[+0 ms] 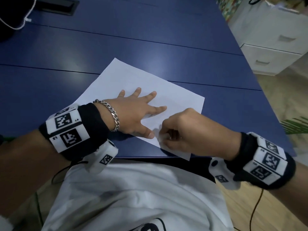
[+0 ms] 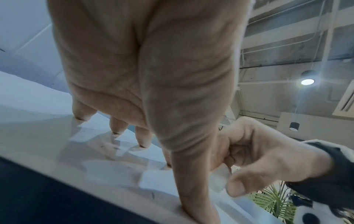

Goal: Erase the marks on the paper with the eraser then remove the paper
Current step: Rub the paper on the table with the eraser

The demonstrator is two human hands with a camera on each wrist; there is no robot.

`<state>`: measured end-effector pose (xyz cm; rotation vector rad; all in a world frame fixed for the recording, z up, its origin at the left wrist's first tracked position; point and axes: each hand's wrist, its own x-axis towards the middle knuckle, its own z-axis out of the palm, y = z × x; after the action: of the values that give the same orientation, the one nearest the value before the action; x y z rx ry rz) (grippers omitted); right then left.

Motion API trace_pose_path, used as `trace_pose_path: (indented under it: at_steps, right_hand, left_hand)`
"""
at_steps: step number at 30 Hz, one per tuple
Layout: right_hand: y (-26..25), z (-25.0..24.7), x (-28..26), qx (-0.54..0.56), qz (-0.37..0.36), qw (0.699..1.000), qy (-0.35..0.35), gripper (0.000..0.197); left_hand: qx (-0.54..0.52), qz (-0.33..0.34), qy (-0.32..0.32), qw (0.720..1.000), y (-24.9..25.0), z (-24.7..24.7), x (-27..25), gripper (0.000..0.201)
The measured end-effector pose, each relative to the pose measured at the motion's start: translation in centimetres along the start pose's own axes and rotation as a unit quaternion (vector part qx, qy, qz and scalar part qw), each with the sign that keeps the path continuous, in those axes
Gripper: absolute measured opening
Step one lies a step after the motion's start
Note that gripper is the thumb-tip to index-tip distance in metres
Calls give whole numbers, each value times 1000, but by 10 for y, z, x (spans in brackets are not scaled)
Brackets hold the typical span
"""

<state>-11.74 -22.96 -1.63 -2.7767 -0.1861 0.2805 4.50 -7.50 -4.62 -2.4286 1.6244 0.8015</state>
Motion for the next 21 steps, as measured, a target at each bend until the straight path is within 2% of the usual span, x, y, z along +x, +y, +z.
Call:
trace_pose_path:
  at_steps: [3, 5, 8, 10, 12, 14, 15, 16, 19, 21]
  right_hand:
    - [25, -16, -2, 15, 44, 998, 40, 5]
    - [37, -20, -6, 13, 68, 996, 60, 5]
    - [34, -13, -17, 13, 79, 996, 50, 10]
    - [22, -6, -24, 25, 77, 996, 32, 12]
    - [11, 1, -26, 34, 77, 996, 20, 14]
    - [5, 5, -26, 41, 93, 995, 23, 16]
    - [4, 6, -25, 44, 102, 993, 26, 17]
    - [4, 5, -25, 42, 108, 993, 26, 18]
    - [3, 0, -20, 17, 106, 994, 10, 13]
    - [2, -5, -11, 2, 93, 996, -8, 9]
  left_hand:
    - [7, 19, -7, 1000, -4, -4, -4, 92]
    - [39, 25, -3, 999, -8, -9, -7, 90]
    - [36, -19, 25, 999, -17, -15, -12, 88]
    - [20, -63, 61, 996, -21, -15, -16, 83]
    - [-1, -89, 127, 988, -19, -10, -24, 69]
    - [-27, -81, 180, 980, -14, -1, -32, 56]
    - [-38, -66, 186, 980, -13, 5, -36, 56]
    - [-45, -49, 172, 983, -14, 10, -40, 65]
    - [-26, -25, 45, 998, -19, 19, -55, 117]
    - [-13, -30, 19, 999, -20, 24, -58, 131]
